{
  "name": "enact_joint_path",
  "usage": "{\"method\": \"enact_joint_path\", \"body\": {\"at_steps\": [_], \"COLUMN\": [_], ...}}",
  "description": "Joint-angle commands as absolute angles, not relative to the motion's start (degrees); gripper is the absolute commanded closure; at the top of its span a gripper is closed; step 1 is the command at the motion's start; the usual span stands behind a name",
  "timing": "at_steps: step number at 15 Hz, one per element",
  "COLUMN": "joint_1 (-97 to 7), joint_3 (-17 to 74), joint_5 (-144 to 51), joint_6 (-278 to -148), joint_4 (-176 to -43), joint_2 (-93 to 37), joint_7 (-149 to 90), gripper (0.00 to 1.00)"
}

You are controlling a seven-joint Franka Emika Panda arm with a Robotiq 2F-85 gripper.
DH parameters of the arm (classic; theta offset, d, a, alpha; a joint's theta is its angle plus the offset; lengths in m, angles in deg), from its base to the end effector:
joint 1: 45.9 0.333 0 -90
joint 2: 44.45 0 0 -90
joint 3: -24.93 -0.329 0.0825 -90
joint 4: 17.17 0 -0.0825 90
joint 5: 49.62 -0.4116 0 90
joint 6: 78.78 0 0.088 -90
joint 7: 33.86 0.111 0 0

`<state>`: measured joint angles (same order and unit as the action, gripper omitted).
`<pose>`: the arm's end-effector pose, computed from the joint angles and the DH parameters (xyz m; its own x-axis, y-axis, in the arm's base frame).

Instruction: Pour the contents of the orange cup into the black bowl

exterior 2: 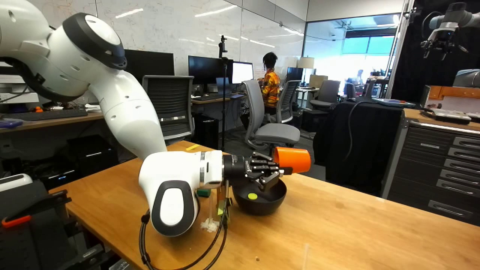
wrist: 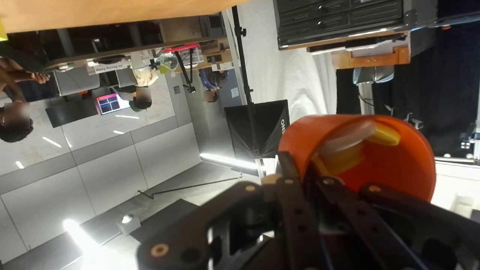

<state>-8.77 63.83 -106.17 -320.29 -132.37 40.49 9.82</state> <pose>0.5117 -0.1207 0.0449 -0.0988 -0.1449 0.9845 -0.6234 -0.7621 -0.1747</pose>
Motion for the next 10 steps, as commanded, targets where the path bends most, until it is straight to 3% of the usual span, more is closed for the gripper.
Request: {"method": "enact_joint_path", "body": {"at_steps": [1,10], "joint_1": [-8.16,-7.48], "joint_3": [65.27,65.75], "joint_5": [-110.06,-110.25], "joint_6": [-321.72,-321.72], "joint_4": [-128.32,-127.10], "joint_2": [41.37,41.39], "joint_7": [4.69,1.87], "gripper": [0.99,0.99]}}
